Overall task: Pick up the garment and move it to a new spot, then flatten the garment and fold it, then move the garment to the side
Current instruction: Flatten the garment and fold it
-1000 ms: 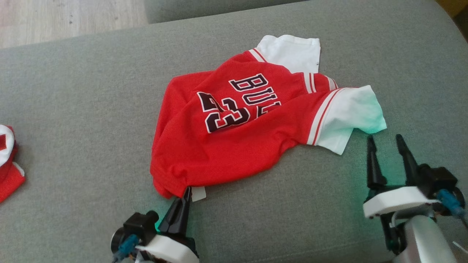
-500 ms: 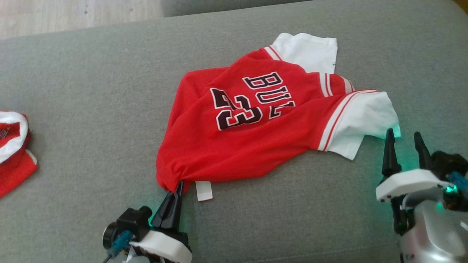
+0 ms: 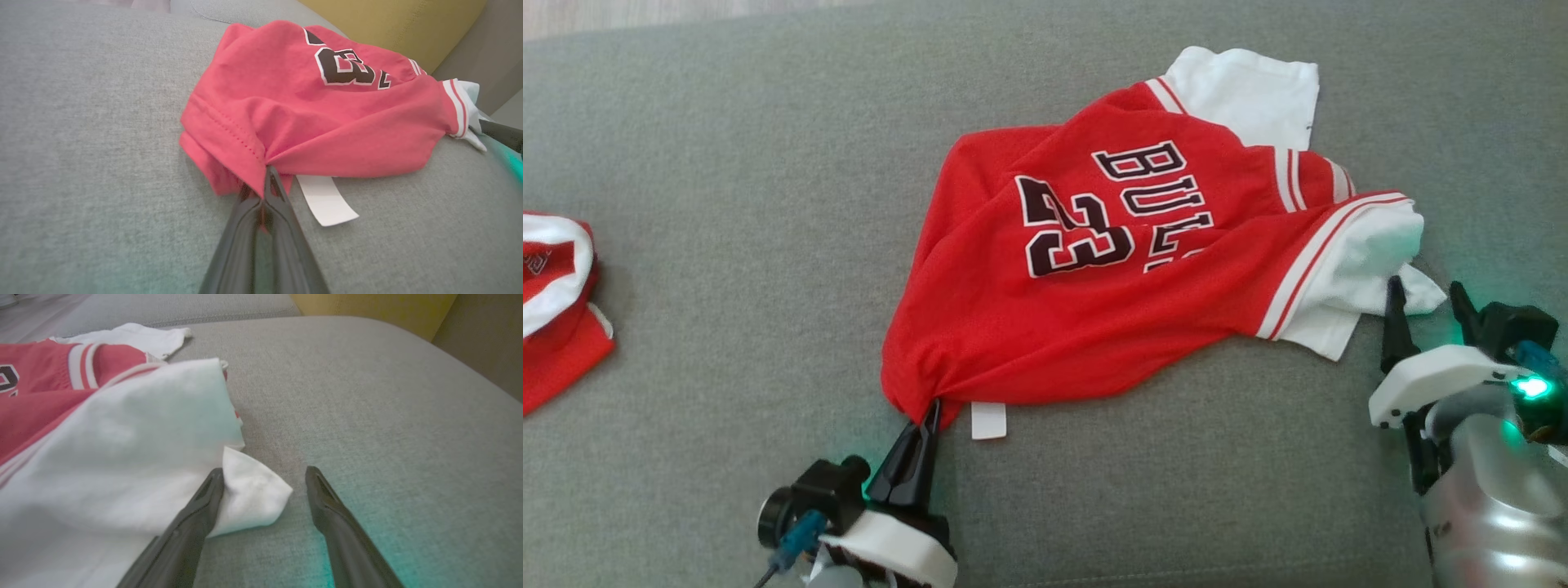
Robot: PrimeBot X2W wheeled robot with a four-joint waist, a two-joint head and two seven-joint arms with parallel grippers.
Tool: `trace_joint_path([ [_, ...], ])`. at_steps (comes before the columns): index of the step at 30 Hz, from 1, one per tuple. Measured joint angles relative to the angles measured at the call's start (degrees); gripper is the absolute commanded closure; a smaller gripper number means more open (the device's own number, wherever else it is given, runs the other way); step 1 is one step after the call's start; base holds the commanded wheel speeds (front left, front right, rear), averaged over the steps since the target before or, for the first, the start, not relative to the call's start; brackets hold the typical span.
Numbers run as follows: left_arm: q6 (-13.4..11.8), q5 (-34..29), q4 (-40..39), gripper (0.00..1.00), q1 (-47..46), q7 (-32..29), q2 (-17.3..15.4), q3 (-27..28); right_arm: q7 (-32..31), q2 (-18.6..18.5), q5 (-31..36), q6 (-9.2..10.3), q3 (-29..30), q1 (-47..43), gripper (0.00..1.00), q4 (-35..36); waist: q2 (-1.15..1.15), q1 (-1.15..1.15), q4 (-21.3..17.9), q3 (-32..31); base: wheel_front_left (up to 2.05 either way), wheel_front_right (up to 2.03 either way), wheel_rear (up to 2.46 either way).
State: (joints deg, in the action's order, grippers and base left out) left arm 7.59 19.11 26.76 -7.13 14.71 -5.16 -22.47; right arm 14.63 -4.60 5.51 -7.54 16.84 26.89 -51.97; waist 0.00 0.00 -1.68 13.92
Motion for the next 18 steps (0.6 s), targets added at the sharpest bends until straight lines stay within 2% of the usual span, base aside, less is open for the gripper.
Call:
trace_joint_path([
  [5, 0.00, 0.00, -0.03, 1.00, -1.39, 0.00, -0.05, -0.21, 0.08, -0.01, 1.07, 0.00, 1.35, 2.43, 0.00, -3.27, 0.00, 0.00, 0.63, 1.02, 0.00, 0.00, 0.00],
  [6, 0.00, -0.01, -0.03, 1.00, -1.60, 0.00, -0.05, -0.21, 0.14, 0.00, 1.05, 0.00, 1.33, 2.98, 0.55, -3.86, 0.00, 0.00, 0.74, 1.16, 0.00, 0.00, 0.00],
  [7, 0.00, -0.01, -0.02, 1.00, -1.79, 0.00, -0.07, -0.21, 0.32, 0.00, 1.05, 0.00, 1.07, 3.31, 1.00, -4.28, 0.00, 0.00, 0.82, 1.25, 0.00, 0.00, 0.00],
  [14, 0.00, -0.01, -0.21, 1.00, -1.96, 0.00, -0.05, 0.07, 0.31, 0.09, -2.67, 0.00, -1.90, 2.97, 1.00, -4.50, 0.00, 0.00, 0.75, 0.32, 0.00, 0.00, 0.00],
  [18, 0.00, -0.02, -3.47, 1.00, -1.89, -0.01, 0.07, 2.02, 0.13, 0.27, -9.60, 0.00, -5.04, 0.38, 1.00, 1.80, 0.00, 0.00, 0.58, -1.27, 0.00, 0.00, 0.00],
])
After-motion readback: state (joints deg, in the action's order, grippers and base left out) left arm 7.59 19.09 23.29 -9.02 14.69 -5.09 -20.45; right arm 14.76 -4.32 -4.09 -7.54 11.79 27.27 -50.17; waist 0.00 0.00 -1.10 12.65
